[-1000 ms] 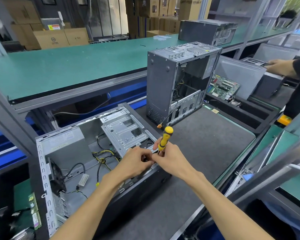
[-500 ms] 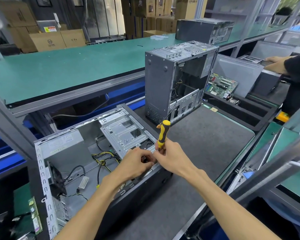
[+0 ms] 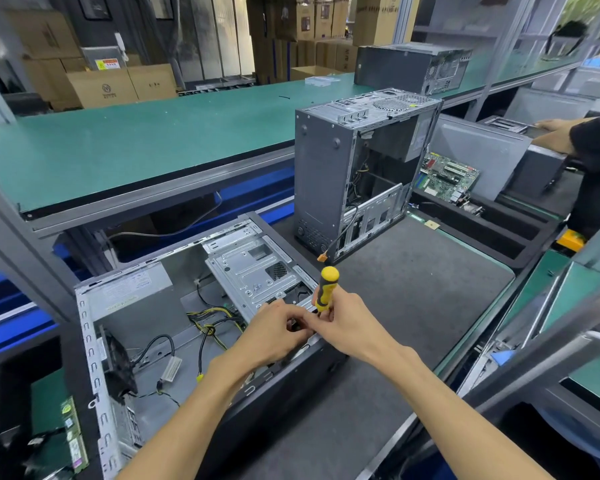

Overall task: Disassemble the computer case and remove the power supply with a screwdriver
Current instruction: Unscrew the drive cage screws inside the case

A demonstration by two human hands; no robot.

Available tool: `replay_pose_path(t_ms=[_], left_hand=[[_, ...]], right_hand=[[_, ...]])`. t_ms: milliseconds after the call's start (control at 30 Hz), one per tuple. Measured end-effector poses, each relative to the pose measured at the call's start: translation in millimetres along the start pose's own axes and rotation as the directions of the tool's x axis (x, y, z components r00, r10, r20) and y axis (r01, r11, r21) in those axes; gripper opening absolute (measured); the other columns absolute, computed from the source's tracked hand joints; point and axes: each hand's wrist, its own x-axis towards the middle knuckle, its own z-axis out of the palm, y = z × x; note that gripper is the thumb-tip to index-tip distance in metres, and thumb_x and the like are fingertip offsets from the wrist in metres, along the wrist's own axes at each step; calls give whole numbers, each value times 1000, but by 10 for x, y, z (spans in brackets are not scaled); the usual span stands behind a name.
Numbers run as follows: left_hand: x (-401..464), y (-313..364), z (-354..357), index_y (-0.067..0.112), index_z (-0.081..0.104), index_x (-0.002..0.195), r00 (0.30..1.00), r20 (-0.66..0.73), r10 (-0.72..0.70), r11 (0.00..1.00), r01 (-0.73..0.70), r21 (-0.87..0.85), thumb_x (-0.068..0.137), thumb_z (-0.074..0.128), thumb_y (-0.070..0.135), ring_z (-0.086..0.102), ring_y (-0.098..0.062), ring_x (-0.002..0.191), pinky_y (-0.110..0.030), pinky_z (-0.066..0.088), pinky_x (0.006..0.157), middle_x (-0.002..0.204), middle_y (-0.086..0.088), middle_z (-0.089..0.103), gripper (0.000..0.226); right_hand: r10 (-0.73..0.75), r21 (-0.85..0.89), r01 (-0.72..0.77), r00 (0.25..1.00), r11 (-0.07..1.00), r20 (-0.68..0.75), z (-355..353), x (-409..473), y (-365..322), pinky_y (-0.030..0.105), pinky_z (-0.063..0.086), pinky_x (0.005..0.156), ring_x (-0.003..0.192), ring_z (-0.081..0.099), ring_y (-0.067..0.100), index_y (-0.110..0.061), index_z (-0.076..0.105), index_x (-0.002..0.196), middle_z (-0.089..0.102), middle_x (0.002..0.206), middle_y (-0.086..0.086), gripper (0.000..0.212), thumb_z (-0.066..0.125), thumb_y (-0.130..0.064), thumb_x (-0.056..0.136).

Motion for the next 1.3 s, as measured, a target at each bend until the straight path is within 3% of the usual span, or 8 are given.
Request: replay_pose_path(t_ms=[133, 233, 467, 633, 733, 933, 1133, 1300], left_hand=[[0, 7, 8, 43, 71, 98, 1000, -3, 10, 1000, -10, 7, 91, 66, 28, 49, -15, 93, -32, 38, 78, 81, 17, 60, 17], [11, -5, 11, 44, 65, 87, 1000, 7, 4, 1000, -4, 14, 91, 65, 32, 48, -16, 94, -34, 40, 80, 82, 11, 62, 14], [0, -4, 3, 36, 70, 91, 1000, -12, 9, 1000, -8, 28, 91, 65, 34, 44, -11, 86, -28, 34, 72, 76, 18, 54, 6], [5, 11, -8, 39, 68, 88, 1000, 12, -13, 998, 12, 55, 91, 64, 34, 47, -14, 90, -31, 39, 76, 83, 10, 58, 7], [13, 9, -11, 47, 58, 75, 999, 27, -37, 998, 35, 43, 90, 65, 34, 49, -19, 92, -35, 44, 80, 87, 1, 57, 22], [16, 0, -1, 50, 59, 78, 1000, 7, -24, 999, 24, 34, 88, 67, 30, 50, -12, 87, -30, 43, 76, 84, 8, 55, 23], [28, -35, 18, 41, 67, 82, 1000, 4, -13, 999, 13, 34, 88, 66, 32, 48, -5, 81, -28, 42, 71, 80, 11, 56, 11], [22, -33, 7, 43, 64, 79, 1000, 13, 0, 999, 0, 36, 88, 66, 31, 48, -10, 83, -31, 43, 76, 78, 8, 54, 15]], right_hand=[[-14, 5, 13, 1000, 1000, 7, -5, -2, -17, 19, 40, 54, 55, 49, 8, -31, 49, 95, 54, 59, -6, 20, 65, -20, 90], [22, 21, -22, 1000, 1000, 16, 2, -9, -17, 18, 40, 53, 54, 48, 8, -37, 46, 91, 53, 58, -7, 29, 62, -14, 85], [72, 25, -74, 996, 997, 46, -10, 3, -3, 16, 42, 54, 54, 49, 6, -34, 50, 91, 56, 59, -9, 24, 64, -17, 82], [48, 27, -49, 997, 998, 58, -3, 3, -4, 26, 41, 56, 54, 45, 8, -18, 53, 97, 53, 54, -14, 21, 63, -19, 79], [-16, 11, 16, 999, 1000, 46, 1, -2, -5, 27, 39, 54, 53, 46, 9, -32, 47, 89, 53, 55, -13, 21, 67, -26, 86], [-28, -23, 28, 999, 999, 27, 14, -5, -28, 35, 45, 58, 57, 49, 12, -45, 42, 90, 57, 61, -14, 26, 57, -23, 90], [20, 2, -20, 999, 1000, 48, 31, -7, -2, 21, 41, 55, 57, 50, 7, -38, 46, 89, 57, 57, -16, 23, 61, -20, 85], [11, -3, -10, 998, 1000, 63, -2, 19, -24, 31, 42, 60, 58, 48, 7, -33, 48, 89, 51, 55, -11, 22, 62, -18, 82]])
